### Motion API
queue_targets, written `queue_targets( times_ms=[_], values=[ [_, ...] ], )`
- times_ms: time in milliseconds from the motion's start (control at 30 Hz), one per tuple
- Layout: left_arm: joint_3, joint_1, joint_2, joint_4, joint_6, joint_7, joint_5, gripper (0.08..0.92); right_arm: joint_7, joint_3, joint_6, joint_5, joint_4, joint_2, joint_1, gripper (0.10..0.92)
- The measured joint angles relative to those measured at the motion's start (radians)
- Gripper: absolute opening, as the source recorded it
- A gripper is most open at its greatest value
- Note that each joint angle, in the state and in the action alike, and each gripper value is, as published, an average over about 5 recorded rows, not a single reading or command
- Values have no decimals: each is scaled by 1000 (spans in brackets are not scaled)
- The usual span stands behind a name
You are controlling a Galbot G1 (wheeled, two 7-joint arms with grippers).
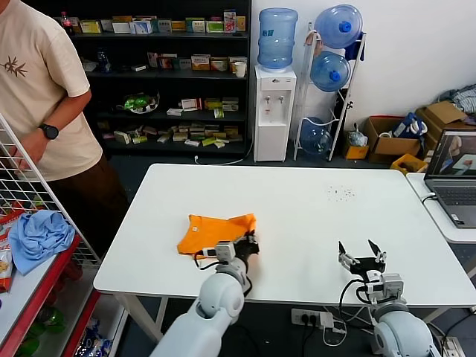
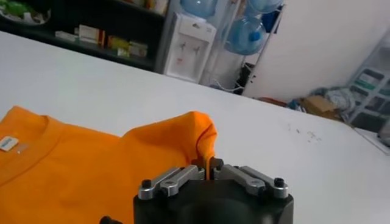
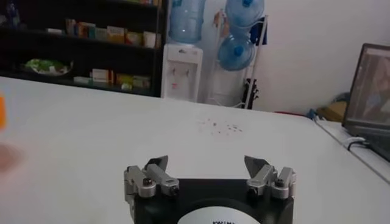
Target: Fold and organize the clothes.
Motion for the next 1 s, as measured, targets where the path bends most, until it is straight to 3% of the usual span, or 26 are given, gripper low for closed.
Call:
queue_targets(
  times_ms=[233, 400, 533, 767, 1000],
  values=[
    [24, -5, -74, 71, -150, 38, 43, 302, 0, 4, -2, 3, -4, 9, 8, 823],
    [32, 6, -78, 72, -250, 78, 68, 440, -6, 5, 7, 9, -8, 14, 11, 823],
    [20, 29, -23, 52, -316, 111, 105, 561, -17, 12, 21, 10, -13, 24, 16, 823],
    [-51, 111, 146, 6, -424, 165, 192, 759, -55, 34, 44, -7, -29, 53, 30, 823],
    [-152, 195, 237, -18, -482, 184, 299, 822, -121, 70, 72, -53, -50, 103, 38, 823]
  ],
)
